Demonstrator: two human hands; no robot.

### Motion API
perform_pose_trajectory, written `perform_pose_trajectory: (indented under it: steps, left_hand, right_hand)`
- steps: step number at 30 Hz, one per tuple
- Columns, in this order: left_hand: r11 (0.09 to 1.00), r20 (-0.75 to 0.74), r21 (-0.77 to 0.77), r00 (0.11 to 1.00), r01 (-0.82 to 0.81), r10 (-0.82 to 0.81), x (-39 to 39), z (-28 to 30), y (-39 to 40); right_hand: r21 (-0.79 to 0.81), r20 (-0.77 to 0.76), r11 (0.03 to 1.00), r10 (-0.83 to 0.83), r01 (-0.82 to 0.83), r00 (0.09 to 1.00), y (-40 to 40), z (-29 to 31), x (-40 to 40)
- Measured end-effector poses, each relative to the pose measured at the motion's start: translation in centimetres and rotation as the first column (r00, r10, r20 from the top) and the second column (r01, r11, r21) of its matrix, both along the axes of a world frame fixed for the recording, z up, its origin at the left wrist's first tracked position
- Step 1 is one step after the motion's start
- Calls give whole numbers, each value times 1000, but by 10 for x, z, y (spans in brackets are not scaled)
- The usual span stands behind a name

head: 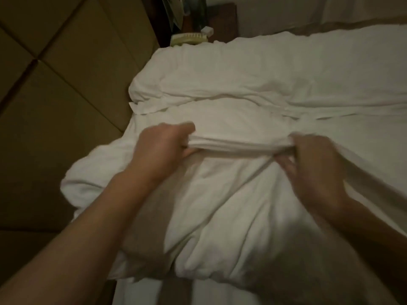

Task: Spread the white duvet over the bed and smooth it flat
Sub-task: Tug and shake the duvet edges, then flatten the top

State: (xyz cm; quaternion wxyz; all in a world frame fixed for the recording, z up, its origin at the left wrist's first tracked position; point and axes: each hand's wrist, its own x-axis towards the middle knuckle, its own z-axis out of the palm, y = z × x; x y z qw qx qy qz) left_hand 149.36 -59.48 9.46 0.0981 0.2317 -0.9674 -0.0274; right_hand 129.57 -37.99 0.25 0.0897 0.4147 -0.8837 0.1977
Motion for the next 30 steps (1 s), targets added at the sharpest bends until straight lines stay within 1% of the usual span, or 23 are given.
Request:
perform_pose_trajectory:
  steps: [1, 2, 3, 4, 5, 6, 8, 9, 10, 11, 12, 13, 14, 15, 17, 19, 20, 21, 23, 25, 26, 28, 30]
  left_hand:
    - [999, 42, 32, 999, 1, -3, -6, -14, -5]
    - [998, 79, 60, 997, -11, 6, -8, -26, -10]
    - [996, 99, 82, 995, -38, 30, -8, -30, -16]
    - [994, 81, 93, 996, -54, 46, -7, -28, -23]
    - [993, 27, 99, 998, -66, 64, -7, -20, -29]
    - [997, -62, 58, 996, -55, 58, -8, -8, -37]
    - [997, -277, -59, 960, -49, 31, -16, 11, -54]
    - [994, -293, -89, 956, -62, 33, -22, 9, -64]
    - [994, -198, -83, 979, -71, 53, -29, 1, -74]
    - [996, -18, -33, 996, -89, 88, -38, -13, -80]
    - [994, 184, 14, 978, -104, 100, -44, -33, -86]
    - [992, 321, 56, 943, -115, 92, -47, -53, -90]
    - [992, 338, 69, 938, -106, 77, -50, -66, -94]
    - [991, 262, 76, 961, -108, 85, -53, -65, -100]
    - [999, -11, 22, 1000, -29, 29, -61, -40, -119]
    - [998, -151, -43, 987, 49, -55, -75, -3, -137]
    - [997, -167, -57, 984, 48, -57, -84, 8, -147]
    - [998, -127, -65, 991, 25, -33, -92, 7, -157]
    - [997, 89, -52, 995, -48, 52, -104, -23, -175]
    - [991, 309, 32, 944, -134, 118, -107, -72, -181]
    - [987, 351, 54, 928, -152, 124, -105, -95, -182]
    - [983, 294, 60, 944, -175, 150, -105, -121, -186]
    - [988, 80, 60, 987, -144, 139, -113, -120, -196]
  right_hand:
    - [127, 6, 991, 36, -36, 999, -12, -1, 2]
    - [170, 3, 983, 64, -64, 998, -18, -10, 1]
    - [130, 22, 989, 66, -68, 998, -24, -8, -2]
    - [8, 68, 999, 37, -38, 997, -25, -1, -5]
    - [-150, 59, 989, 5, 4, 998, -26, 14, -5]
    - [-281, 63, 959, -8, 25, 998, -30, 32, -3]
    - [-401, 33, 913, -63, 71, 997, -45, 59, -4]
    - [-348, 24, 934, -73, 77, 997, -57, 57, -16]
    - [-183, 52, 981, -55, 64, 997, -69, 51, -25]
    - [114, 95, 993, -39, 28, 995, -80, 37, -33]
    - [344, 125, 939, -23, -22, 992, -89, 17, -38]
    - [453, 137, 890, -13, -51, 991, -94, 3, -39]
    - [452, 120, 889, 13, -66, 993, -97, -2, -41]
    - [356, 105, 933, 2, -39, 994, -99, 4, -46]
    - [67, -20, 998, 18, -17, 1000, -101, 27, -63]
    - [-158, -102, 985, 50, -66, 994, -112, 59, -88]
    - [-187, -117, 979, 57, -78, 992, -124, 65, -99]
    - [-146, -108, 986, 63, -78, 992, -136, 63, -107]
    - [68, -23, 996, 57, -55, 998, -158, 32, -109]
    - [314, 114, 948, 26, -61, 993, -171, -15, -101]
    - [408, 136, 911, 7, -62, 991, -173, -39, -92]
    - [420, 129, 907, -64, 4, 990, -177, -58, -87]
    - [258, 67, 961, -121, 100, 990, -180, -49, -100]
